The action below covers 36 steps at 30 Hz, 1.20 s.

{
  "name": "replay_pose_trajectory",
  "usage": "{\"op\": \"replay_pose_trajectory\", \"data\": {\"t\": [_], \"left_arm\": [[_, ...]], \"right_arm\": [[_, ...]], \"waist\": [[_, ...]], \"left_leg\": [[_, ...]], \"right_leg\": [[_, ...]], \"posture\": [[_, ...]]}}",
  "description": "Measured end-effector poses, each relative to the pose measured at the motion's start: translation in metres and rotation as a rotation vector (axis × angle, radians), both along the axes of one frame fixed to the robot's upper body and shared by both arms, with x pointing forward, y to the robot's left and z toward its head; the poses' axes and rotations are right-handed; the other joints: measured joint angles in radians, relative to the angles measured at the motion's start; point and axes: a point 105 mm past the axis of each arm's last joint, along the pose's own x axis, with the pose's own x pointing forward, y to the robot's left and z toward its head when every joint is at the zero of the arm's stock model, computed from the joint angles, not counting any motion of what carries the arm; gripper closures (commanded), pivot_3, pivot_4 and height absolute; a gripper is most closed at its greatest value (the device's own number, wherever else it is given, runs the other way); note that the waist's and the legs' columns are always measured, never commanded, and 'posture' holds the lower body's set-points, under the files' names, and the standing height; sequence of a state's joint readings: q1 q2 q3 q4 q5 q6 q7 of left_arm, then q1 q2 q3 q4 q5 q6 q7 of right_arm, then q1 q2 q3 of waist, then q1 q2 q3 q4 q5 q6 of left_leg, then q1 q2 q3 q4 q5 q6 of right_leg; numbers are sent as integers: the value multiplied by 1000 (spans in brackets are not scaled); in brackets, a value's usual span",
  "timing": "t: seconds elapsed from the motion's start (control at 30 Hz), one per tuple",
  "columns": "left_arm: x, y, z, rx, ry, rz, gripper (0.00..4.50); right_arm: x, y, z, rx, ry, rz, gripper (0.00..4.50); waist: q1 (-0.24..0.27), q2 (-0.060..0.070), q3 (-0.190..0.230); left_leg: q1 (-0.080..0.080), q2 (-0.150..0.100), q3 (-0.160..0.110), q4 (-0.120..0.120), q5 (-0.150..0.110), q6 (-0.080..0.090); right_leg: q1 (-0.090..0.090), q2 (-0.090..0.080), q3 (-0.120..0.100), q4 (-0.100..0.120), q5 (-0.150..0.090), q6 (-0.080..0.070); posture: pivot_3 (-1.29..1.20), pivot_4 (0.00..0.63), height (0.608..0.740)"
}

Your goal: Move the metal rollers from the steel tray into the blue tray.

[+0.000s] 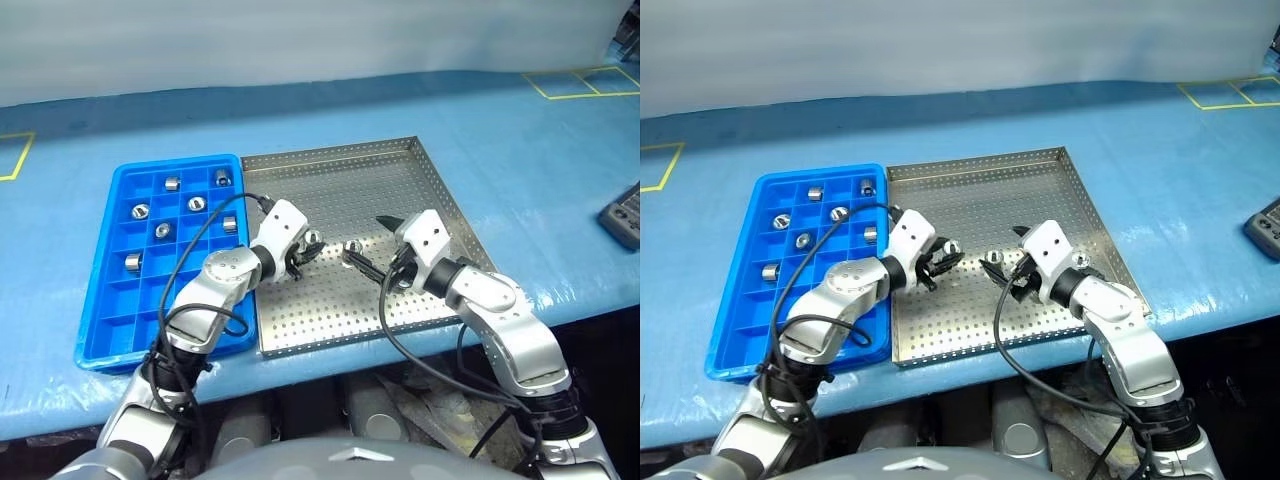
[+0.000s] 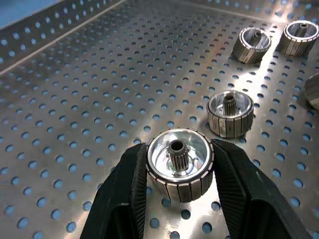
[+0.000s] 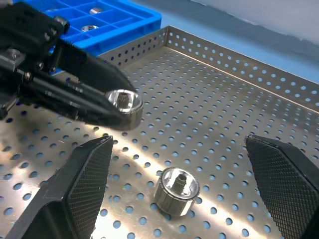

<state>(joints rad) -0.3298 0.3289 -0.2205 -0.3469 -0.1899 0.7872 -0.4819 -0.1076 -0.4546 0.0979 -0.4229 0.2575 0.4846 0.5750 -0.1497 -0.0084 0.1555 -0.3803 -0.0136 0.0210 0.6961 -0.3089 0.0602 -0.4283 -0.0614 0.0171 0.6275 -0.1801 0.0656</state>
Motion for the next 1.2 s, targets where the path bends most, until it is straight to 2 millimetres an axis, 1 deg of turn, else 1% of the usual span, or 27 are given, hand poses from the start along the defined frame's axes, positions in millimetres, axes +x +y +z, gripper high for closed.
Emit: {"op": "replay_pose_trajectory", "data": {"t": [0.03,0.1,0.17,0.3,0.37,0.43,0.53,0.6,0.67,0.7,0.77,0.83,0.9,1.0,1.1,1.2], "left_arm": [[-2,6,5,-4,-10,10,2856],[-9,27,18,-5,-32,45,2856],[-14,44,29,-3,-46,78,2856],[-33,71,43,46,-62,139,2856],[-41,82,47,71,-62,173,2856],[-55,97,49,107,-51,234,2856],[-72,105,50,122,-26,262,2856],[-87,108,46,143,19,238,2856],[-101,117,39,147,87,231,2856],[-104,119,38,149,102,230,2856],[-116,130,34,160,147,267,2856],[-125,145,30,168,177,347,2856],[-131,160,30,155,173,464,2856],[-133,172,29,160,161,561,2856],[-130,176,32,150,126,621,2856],[-125,176,32,149,104,642,2856]], "right_arm": [[1,1,0,12,8,9,0],[2,3,0,49,26,38,0],[5,5,3,63,25,63,0],[12,12,11,76,1,107,0],[12,17,12,82,-4,132,0],[11,24,12,88,1,165,0],[10,30,9,89,16,200,0],[9,36,11,89,13,237,0],[7,41,13,83,11,277,0],[7,41,13,79,11,284,0],[6,43,12,64,20,318,0],[6,43,9,59,36,328,0],[6,43,6,58,49,333,0],[4,48,3,58,64,361,0],[-1,55,1,65,76,395,0],[-2,57,1,71,77,402,0]], "waist": [[0,0,0],[-1,1,0],[7,1,1],[23,0,1],[35,0,1],[44,0,1],[70,0,1],[88,0,1],[102,0,1],[107,-1,1],[117,-1,1],[129,-1,1],[140,-1,1],[155,-1,1],[166,-2,1],[169,-2,1]], "left_leg": [[0,0,0,0,0,0],[0,1,0,0,0,0],[0,1,0,0,0,-1],[0,1,0,0,0,-1],[0,1,0,0,1,-2],[0,1,0,-1,3,-5],[0,1,0,-1,3,-6],[0,1,-1,-1,3,-7],[0,2,-2,-1,3,-7],[0,2,-2,-1,4,-8],[1,3,-2,-1,4,-9],[2,4,-3,-2,4,-10],[2,4,-3,-3,4,-10],[2,3,-5,-3,4,-10],[2,3,-5,-3,4,-10],[2,3,-5,-3,6,-12]], "right_leg": [[0,0,0,0,0,0],[0,0,0,0,0,0],[0,1,-1,0,0,-1],[0,1,-1,0,0,-1],[0,1,-1,0,0,-1],[0,1,-1,0,0,-1],[0,1,-2,0,-1,-1],[0,0,-3,0,-1,-2],[0,-1,-3,0,-5,-8],[0,-2,-3,0,-5,-9],[0,-2,-4,0,-6,-11],[1,-2,-4,0,-7,-12],[0,-1,-4,1,-7,-12],[1,0,-6,1,-7,-13],[2,2,-7,1,-7,-14],[2,3,-7,1,-7,-14]], "posture": [[-232,150,740],[-209,150,740],[-191,150,740],[-131,150,740],[-111,150,740],[-92,150,740],[-45,150,740],[-21,150,740],[4,150,740],[12,150,740],[46,150,740],[60,150,740],[70,150,740],[78,150,740],[71,150,740],[42,150,740]]}}
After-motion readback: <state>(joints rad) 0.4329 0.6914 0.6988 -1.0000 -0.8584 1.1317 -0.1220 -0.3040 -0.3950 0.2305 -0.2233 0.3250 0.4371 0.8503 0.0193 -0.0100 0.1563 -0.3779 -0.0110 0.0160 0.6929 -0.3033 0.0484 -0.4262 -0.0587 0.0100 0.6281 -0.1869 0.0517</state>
